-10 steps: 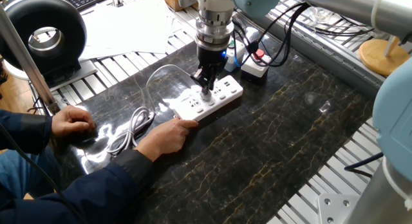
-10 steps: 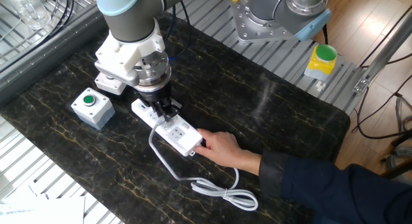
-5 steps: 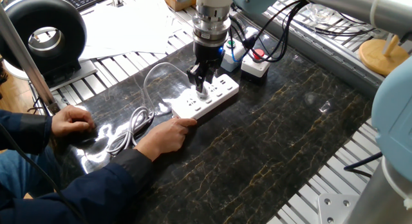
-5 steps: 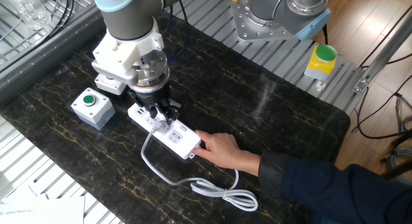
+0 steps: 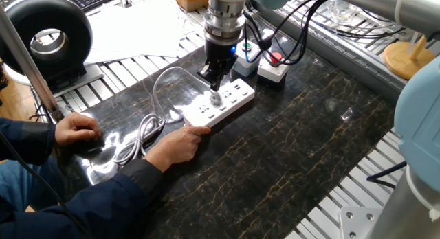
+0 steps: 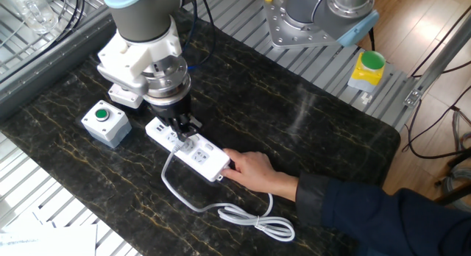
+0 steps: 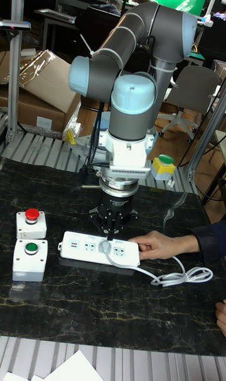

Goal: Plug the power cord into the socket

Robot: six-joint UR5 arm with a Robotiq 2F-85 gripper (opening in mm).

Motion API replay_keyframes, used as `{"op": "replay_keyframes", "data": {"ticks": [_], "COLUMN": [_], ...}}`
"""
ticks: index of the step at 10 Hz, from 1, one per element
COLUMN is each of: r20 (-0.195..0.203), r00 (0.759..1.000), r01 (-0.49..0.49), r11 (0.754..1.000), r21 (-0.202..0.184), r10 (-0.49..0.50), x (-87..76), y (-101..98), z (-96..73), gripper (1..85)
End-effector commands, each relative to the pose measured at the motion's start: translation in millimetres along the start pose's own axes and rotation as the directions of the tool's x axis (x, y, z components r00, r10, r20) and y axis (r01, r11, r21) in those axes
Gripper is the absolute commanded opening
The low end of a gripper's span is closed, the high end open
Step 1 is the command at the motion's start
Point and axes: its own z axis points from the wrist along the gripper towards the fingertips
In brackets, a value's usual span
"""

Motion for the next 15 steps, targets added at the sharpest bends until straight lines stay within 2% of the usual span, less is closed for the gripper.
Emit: {"op": "replay_keyframes", "data": {"ticks": [1, 4, 6, 11, 15], "r20": [0.017, 0.024, 0.024, 0.054, 0.042], "r00": [0.999, 1.0, 1.0, 0.998, 0.999], "r01": [-0.045, -0.013, -0.016, -0.01, 0.013], "r11": [0.999, 1.0, 1.0, 0.999, 0.999], "r21": [-0.026, -0.025, -0.025, -0.037, -0.032], "r10": [0.046, 0.014, 0.017, 0.012, -0.012], "x": [-6.3, -1.4, -0.3, 1.7, 6.0], "y": [3.5, -11.0, -9.9, -1.8, -12.2], "z": [-1.0, 7.6, 9.2, 20.4, 20.8], "gripper": [1.7, 1.7, 1.7, 1.7, 1.7]}}
